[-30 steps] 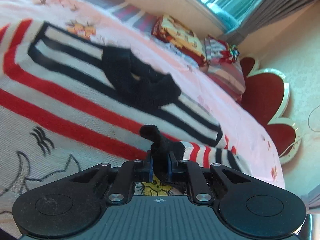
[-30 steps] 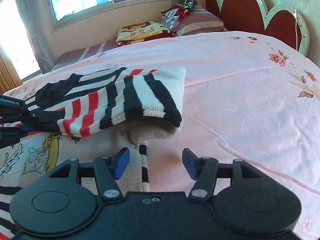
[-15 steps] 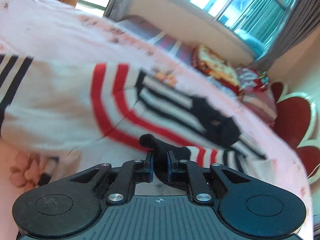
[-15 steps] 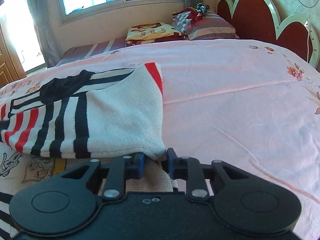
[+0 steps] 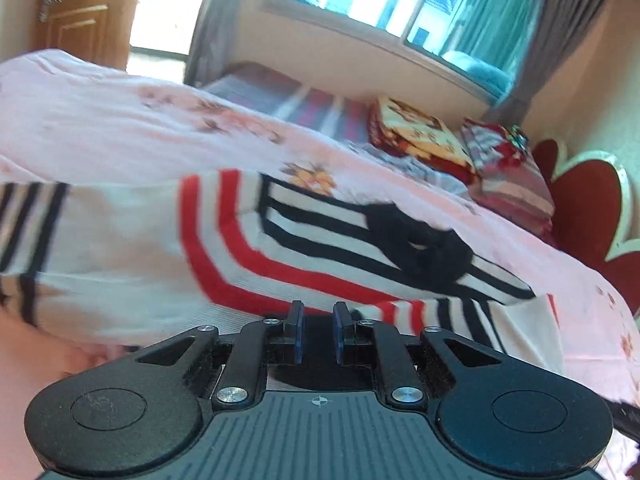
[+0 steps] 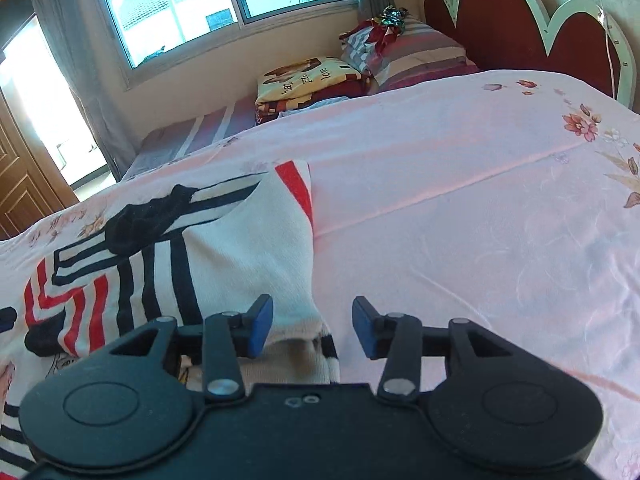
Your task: Fold small clothes
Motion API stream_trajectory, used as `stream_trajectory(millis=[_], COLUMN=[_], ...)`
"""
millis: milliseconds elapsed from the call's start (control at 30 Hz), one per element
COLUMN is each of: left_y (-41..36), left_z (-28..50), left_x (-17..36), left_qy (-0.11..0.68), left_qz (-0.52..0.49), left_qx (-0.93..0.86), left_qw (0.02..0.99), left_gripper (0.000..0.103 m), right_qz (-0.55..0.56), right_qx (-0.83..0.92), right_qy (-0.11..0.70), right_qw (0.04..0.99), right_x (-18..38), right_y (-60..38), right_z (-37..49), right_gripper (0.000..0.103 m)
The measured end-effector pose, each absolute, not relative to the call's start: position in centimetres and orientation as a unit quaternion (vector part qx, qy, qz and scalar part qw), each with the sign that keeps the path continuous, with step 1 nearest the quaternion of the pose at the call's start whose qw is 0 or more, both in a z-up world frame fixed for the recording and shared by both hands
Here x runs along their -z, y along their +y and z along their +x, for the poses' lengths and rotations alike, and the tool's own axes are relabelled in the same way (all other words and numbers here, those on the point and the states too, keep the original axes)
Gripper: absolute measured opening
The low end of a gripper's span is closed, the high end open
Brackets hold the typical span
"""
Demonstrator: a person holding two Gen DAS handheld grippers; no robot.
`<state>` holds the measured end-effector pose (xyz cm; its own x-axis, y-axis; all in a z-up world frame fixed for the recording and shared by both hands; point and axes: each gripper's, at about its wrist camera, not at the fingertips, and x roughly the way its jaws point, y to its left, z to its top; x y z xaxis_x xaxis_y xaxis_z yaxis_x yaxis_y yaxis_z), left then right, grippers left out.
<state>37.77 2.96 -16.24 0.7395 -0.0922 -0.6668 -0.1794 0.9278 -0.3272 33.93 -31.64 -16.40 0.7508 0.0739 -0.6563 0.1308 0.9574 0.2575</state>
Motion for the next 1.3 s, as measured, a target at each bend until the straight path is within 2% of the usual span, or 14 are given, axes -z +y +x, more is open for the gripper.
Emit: stream_trajectory(millis=[267, 333, 367, 467, 633, 667, 767, 900, 1033, 1067, 1133, 1167, 1200, 1300], left_y=[-0.5, -0.1, 0.0, 0.1, -0.6, -0.8, -0.9, 0.3, 1.3, 1.9, 3.9, 5.1, 6.5, 11.2], left_z=[40.1, 39.9, 39.9, 39.9, 39.8, 39.6, 38.4, 37.8, 37.2, 36.5, 35.0, 34.0, 32.9, 31.0], left_x=[20.3, 20.5, 20.5, 20.6, 20.2, 19.8, 18.7, 19.2, 18.0, 17.4, 16.6, 16.3, 15.9, 15.7], left_qy=[0.394, 0.393, 0.395, 0.399, 0.397, 0.396, 0.390, 0.390, 0.404, 0.398, 0.384, 0.373, 0.355, 0.350], left_qz=[-0.155, -0.171, -0.176, -0.178, -0.145, -0.134, -0.112, -0.118, -0.132, -0.142, -0.156, -0.163, -0.170, -0.201], left_qx=[-0.010, -0.014, -0.013, -0.015, -0.017, -0.019, -0.029, -0.030, -0.032, -0.035, -0.058, -0.083, -0.110, -0.139], left_qw=[0.906, 0.904, 0.902, 0.900, 0.906, 0.908, 0.913, 0.913, 0.905, 0.905, 0.908, 0.910, 0.913, 0.904], left_gripper=[0.013, 0.013, 0.013, 0.013, 0.013, 0.013, 0.014, 0.020, 0.020, 0.023, 0.066, 0.099, 0.103, 0.103], right_qz=[0.175, 0.181, 0.179, 0.118, 0.073, 0.073, 0.098, 0.068, -0.017, -0.032, 0.002, 0.011, 0.011, 0.017], right_qx=[0.031, 0.026, 0.021, 0.039, 0.054, 0.058, 0.013, -0.062, -0.084, -0.082, -0.111, -0.117, -0.118, -0.131], right_qy=[0.364, 0.367, 0.370, 0.359, 0.345, 0.340, 0.333, 0.360, 0.383, 0.380, 0.378, 0.374, 0.371, 0.365], right_qw=[0.914, 0.912, 0.911, 0.925, 0.934, 0.936, 0.938, 0.928, 0.920, 0.921, 0.919, 0.920, 0.921, 0.922], right_x=[19.2, 19.4, 19.5, 19.3, 19.1, 18.6, 17.3, 17.7, 19.2, 18.9, 17.9, 17.4, 17.1, 16.6], right_y=[-32.6, -32.7, -32.5, -31.4, -30.6, -30.4, -29.1, -23.8, -18.3, -17.5, -17.0, -16.6, -16.0, -14.1], right_z=[42.7, 44.4, 45.0, 44.8, 44.2, 43.8, 41.9, 40.3, 39.5, 39.2, 38.6, 38.4, 38.2, 37.8], right_gripper=[0.044, 0.035, 0.020, 0.013, 0.017, 0.025, 0.030, 0.029, 0.035, 0.036, 0.034, 0.036, 0.040, 0.041])
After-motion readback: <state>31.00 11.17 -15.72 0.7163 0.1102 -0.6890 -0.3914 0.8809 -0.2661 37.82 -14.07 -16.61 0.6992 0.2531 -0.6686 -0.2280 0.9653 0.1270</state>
